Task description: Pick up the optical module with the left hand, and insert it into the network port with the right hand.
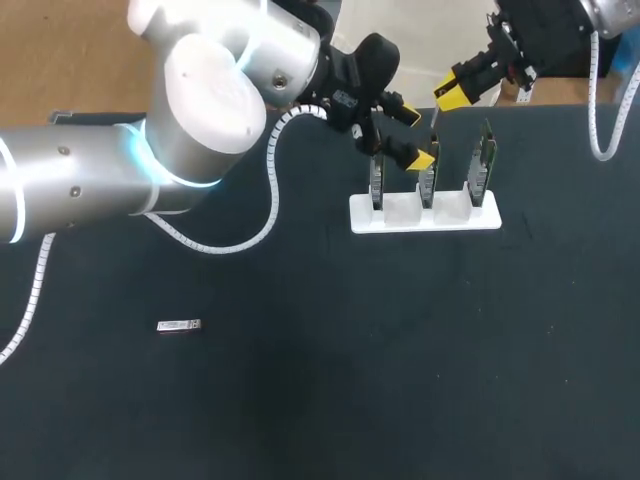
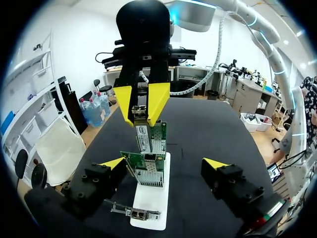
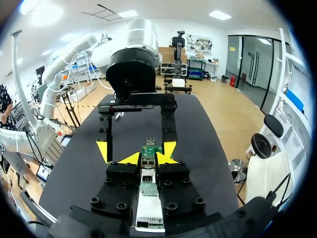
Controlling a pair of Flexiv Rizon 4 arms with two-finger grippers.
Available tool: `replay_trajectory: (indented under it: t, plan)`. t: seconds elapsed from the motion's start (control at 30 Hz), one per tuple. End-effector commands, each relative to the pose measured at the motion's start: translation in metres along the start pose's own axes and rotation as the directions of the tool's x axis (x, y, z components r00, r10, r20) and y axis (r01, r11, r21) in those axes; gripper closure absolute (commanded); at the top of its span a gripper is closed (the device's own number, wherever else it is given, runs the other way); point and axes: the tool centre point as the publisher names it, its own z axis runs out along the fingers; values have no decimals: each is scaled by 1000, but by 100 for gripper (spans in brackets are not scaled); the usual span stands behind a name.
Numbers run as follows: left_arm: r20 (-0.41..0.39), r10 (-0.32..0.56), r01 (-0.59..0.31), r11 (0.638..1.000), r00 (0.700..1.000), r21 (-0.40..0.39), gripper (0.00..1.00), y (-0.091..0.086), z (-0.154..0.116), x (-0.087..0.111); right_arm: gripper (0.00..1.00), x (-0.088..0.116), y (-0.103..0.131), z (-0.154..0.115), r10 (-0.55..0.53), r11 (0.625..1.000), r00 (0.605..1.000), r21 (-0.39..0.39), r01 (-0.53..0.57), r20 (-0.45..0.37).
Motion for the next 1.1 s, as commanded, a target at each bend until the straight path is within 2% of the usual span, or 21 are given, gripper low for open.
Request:
replay_trajectory:
  t: [0.03,0.43,1.1]
  plan:
    - [-5,3,-3,1000,1000,2,0,0,1,-2,100,0,3,0,0,1000,1000,7,0,-1]
    - [-31,16,-15,1000,999,15,0,-4,2,-1,100,0,5,-1,-1,1000,1000,12,1,0]
    - [-31,16,-15,1000,999,15,0,-4,2,-1,100,-3,10,-1,-30,1000,999,8,30,-34]
